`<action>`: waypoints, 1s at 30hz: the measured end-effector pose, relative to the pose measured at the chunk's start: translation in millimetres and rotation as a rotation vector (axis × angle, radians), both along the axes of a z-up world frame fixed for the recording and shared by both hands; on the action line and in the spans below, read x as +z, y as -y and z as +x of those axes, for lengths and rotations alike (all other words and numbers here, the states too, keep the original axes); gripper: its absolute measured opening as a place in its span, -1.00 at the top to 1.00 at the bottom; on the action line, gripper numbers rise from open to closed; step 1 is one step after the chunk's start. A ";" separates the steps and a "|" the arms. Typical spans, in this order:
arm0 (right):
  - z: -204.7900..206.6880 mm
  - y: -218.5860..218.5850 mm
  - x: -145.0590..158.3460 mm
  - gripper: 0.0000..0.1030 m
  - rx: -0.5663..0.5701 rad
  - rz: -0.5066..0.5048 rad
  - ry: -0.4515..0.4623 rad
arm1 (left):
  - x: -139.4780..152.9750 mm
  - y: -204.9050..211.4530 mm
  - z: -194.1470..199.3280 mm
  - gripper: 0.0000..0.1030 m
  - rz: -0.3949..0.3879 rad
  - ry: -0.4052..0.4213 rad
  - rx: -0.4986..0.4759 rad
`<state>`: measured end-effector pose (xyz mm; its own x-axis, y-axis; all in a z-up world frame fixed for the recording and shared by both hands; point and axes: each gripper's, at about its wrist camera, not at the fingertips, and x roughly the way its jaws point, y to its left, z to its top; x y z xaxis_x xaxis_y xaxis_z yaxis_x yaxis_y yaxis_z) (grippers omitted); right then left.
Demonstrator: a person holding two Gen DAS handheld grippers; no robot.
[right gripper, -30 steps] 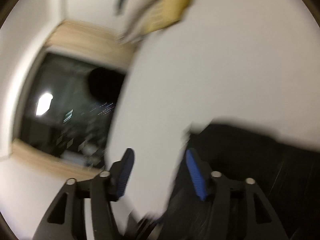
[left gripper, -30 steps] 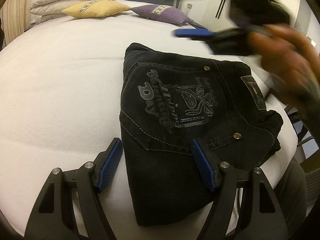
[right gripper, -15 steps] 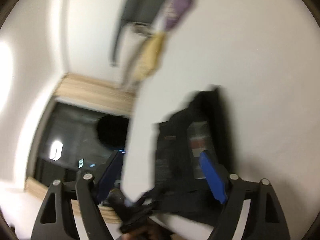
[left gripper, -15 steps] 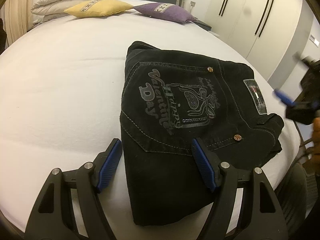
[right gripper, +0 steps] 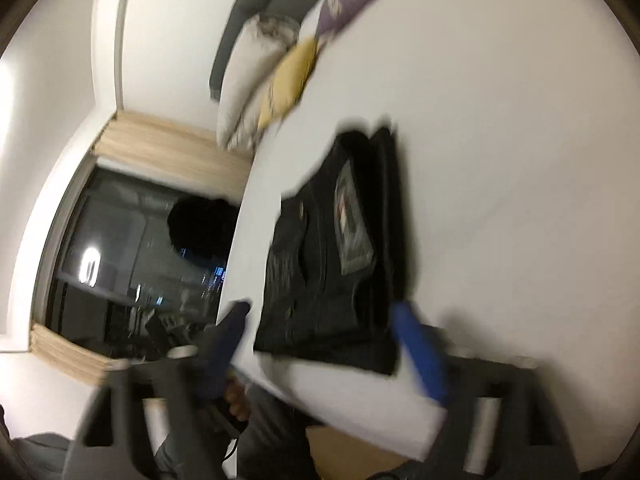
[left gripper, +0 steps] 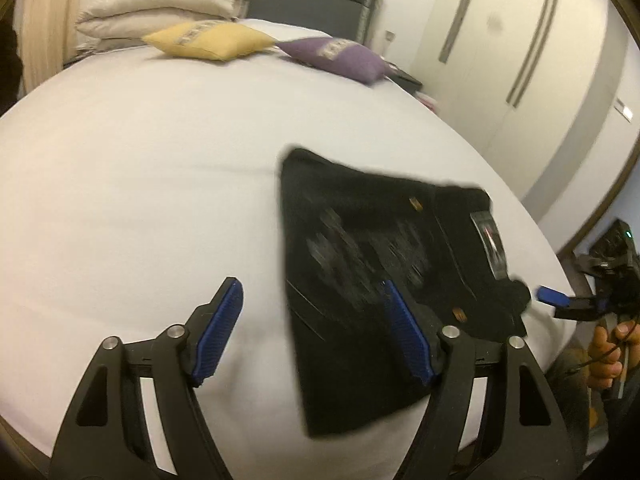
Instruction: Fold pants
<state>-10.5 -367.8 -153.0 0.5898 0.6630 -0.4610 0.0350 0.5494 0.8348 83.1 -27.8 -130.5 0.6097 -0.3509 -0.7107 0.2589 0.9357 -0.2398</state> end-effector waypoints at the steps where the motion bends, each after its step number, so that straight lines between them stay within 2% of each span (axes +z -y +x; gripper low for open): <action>1: 4.8 7.6 2.6 -0.66 -0.016 0.011 0.002 | 0.9 -6.8 9.6 -0.51 -0.009 -0.019 0.009; 4: 31.8 4.8 -2.1 -0.66 -0.013 -0.019 -0.075 | -8.5 -17.4 41.1 -0.51 -0.008 -0.127 0.009; 9: 63.4 4.8 -24.3 -0.66 0.037 -0.057 -0.175 | -29.7 -23.1 74.7 -0.51 -0.060 -0.264 -0.037; 13: 77.4 2.8 -29.2 -0.66 0.040 -0.012 -0.176 | -35.3 -14.1 86.7 -0.51 -0.078 -0.292 -0.091; 18: 101.8 -9.5 -31.3 -0.59 0.083 -0.038 -0.200 | -39.9 3.7 94.8 -0.51 -0.082 -0.332 -0.142; 20: 106.0 -13.4 -32.9 -0.50 0.094 -0.045 -0.206 | -42.6 9.9 99.1 -0.50 -0.070 -0.348 -0.151; 21: 107.1 -14.3 -34.3 -0.40 0.094 -0.048 -0.211 | -42.4 13.0 99.8 -0.49 -0.072 -0.344 -0.161; 22: 105.8 -13.3 -34.3 -0.32 0.093 -0.049 -0.214 | -42.5 15.1 100.6 -0.45 -0.074 -0.345 -0.170; 23: 106.0 -13.9 -35.4 -0.26 0.094 -0.054 -0.215 | -42.5 17.9 101.6 -0.24 -0.082 -0.347 -0.182; 24: 106.7 -14.9 -36.3 -0.09 0.095 -0.063 -0.218 | -43.0 18.5 100.9 -0.04 -0.092 -0.352 -0.191; 25: 107.2 -15.7 -37.8 0.09 0.096 -0.075 -0.223 | -42.8 20.5 101.1 -0.03 -0.090 -0.354 -0.191; 27: 104.6 -14.1 -38.7 0.26 0.093 -0.096 -0.229 | -41.0 24.1 100.0 0.17 -0.070 -0.347 -0.197; 30: 102.1 -20.1 -31.1 0.37 0.095 -0.167 -0.206 | -34.5 29.0 95.2 0.41 -0.045 -0.323 -0.208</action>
